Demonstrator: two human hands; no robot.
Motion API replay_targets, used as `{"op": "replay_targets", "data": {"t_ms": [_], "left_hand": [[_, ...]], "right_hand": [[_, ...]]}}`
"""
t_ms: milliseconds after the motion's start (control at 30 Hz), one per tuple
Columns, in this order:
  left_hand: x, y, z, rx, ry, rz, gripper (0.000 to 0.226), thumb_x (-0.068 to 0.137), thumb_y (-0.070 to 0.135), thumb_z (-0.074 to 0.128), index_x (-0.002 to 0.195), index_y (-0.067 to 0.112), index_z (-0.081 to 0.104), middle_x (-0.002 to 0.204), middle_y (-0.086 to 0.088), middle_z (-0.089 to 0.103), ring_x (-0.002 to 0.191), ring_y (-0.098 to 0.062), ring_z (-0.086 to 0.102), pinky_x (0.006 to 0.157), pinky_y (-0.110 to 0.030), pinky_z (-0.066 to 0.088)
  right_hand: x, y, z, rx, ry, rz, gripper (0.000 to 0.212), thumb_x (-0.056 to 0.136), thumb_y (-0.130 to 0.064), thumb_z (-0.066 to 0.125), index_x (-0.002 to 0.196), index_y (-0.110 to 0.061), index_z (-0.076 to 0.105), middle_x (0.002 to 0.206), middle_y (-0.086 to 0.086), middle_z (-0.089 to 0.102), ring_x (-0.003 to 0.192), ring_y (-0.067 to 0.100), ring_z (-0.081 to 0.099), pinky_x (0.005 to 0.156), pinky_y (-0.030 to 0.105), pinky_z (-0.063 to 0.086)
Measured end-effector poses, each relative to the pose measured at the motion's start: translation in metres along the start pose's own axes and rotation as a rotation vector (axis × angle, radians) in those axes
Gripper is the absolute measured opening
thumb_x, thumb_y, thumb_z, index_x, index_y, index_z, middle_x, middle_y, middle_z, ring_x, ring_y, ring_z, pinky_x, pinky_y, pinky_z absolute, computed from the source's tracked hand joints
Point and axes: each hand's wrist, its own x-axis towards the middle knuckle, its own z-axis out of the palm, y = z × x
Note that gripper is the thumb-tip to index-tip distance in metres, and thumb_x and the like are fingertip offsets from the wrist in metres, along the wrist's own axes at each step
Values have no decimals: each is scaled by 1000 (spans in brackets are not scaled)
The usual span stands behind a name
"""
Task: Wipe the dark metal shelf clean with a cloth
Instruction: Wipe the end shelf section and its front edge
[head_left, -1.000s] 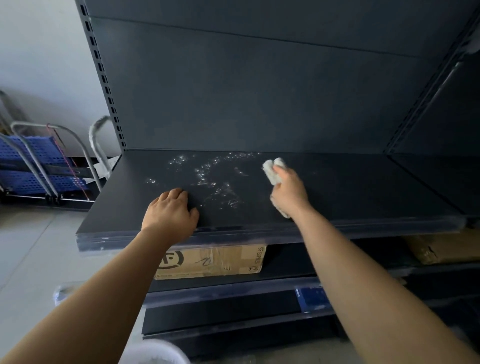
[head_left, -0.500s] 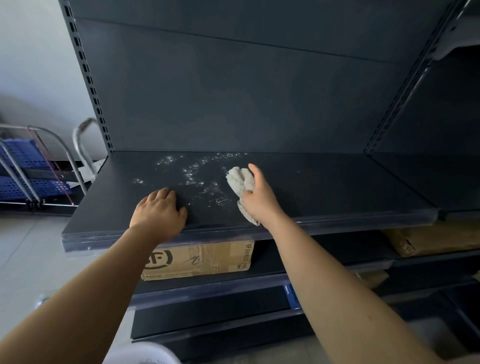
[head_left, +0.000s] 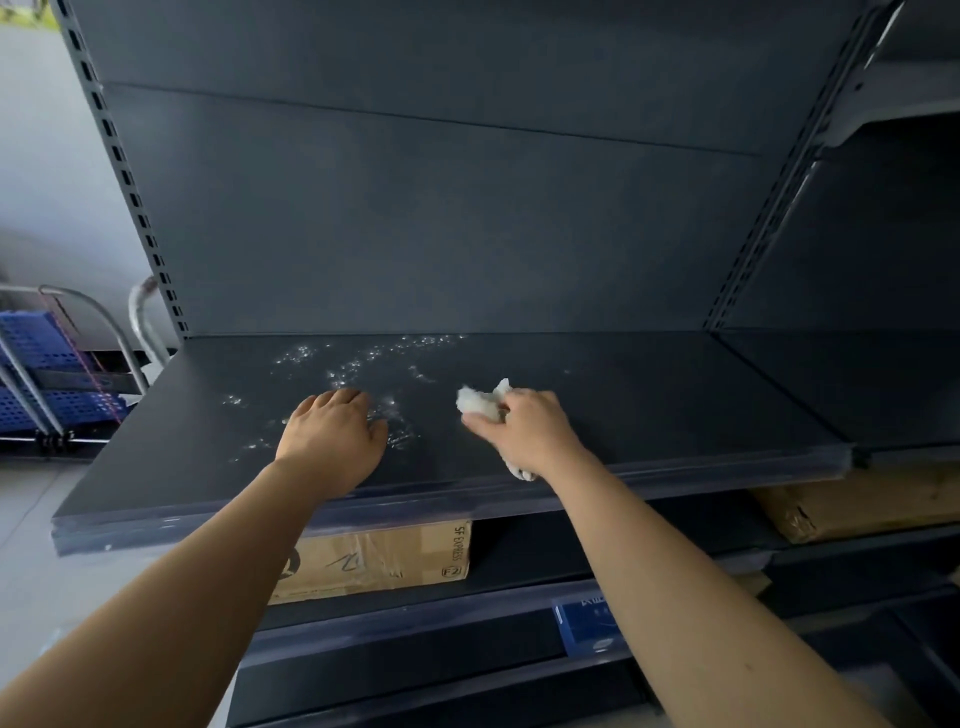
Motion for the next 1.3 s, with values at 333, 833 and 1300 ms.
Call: {"op": "replay_targets", "data": {"t_ms": [333, 833, 1300], "left_hand": [[20, 20, 15, -16, -26, -21, 44, 96, 38, 35, 132, 15, 50, 140, -3, 49, 131, -25, 42, 110, -37, 28], [38, 18, 32, -26, 4, -82, 50, 93, 40, 43, 138, 17, 45, 143, 2, 45, 130, -22, 41, 102, -35, 36], [32, -56, 4, -18, -22, -206, 47, 92, 37, 46, 133, 14, 47, 144, -3, 44, 131, -28, 42, 106, -38, 34]], "right_hand": [[23, 97, -20, -4, 204, 196, 32, 93, -35, 33, 100, -22, 62, 100, 4, 67, 78, 22, 59, 60, 28, 40], [122, 66, 4, -24, 183, 211, 36, 87, -11, 48, 122, -14, 57, 124, 12, 53, 109, 25, 54, 76, 26, 48], [150, 59, 14, 312, 356, 359, 32, 90, -23, 48, 115, -10, 63, 115, 19, 63, 105, 36, 61, 86, 36, 50]]}}
